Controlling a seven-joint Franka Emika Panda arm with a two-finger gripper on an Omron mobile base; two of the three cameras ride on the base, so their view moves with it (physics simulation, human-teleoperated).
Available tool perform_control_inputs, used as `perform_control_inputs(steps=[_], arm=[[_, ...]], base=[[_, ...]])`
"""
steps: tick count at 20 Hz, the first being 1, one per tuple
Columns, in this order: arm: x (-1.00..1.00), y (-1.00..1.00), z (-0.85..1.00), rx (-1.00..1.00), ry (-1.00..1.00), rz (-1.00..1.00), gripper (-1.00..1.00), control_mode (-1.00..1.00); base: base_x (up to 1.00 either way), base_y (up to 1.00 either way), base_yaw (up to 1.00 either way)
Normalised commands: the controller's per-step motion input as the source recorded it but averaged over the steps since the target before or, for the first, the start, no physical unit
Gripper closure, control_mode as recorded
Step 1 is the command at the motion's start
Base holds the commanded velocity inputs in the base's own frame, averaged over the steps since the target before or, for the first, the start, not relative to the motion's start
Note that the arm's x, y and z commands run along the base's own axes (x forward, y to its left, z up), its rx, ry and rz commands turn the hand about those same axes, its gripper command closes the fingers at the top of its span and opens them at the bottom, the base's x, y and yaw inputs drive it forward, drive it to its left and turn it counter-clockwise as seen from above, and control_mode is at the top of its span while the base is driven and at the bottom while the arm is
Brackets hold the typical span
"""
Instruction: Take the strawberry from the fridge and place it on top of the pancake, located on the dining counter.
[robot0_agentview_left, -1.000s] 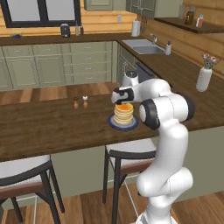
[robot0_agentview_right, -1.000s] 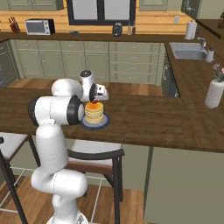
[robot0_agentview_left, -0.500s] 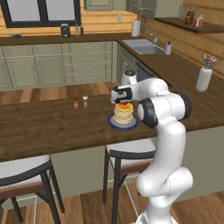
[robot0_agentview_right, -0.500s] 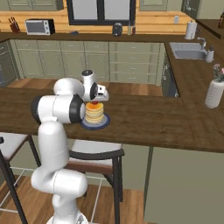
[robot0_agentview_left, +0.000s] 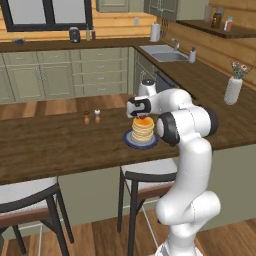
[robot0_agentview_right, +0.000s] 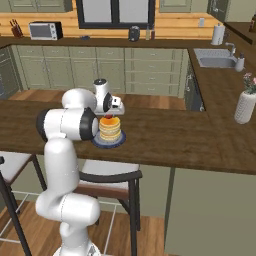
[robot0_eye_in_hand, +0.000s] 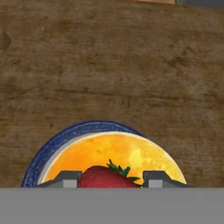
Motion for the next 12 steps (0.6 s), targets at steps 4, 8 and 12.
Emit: perform_control_inputs(steps=[4,8,12], arm=[[0.00,0.00,0.00,0.00,0.00,0.00,-1.00,-1.00],[0.00,0.00,0.00,0.00,0.00,0.00,-1.00,-1.00],[0.00,0.00,0.00,0.00,0.00,0.00,-1.00,-1.00]], base=[[0.00,0.00,0.00],[0.00,0.00,0.00],[0.00,0.00,0.00]])
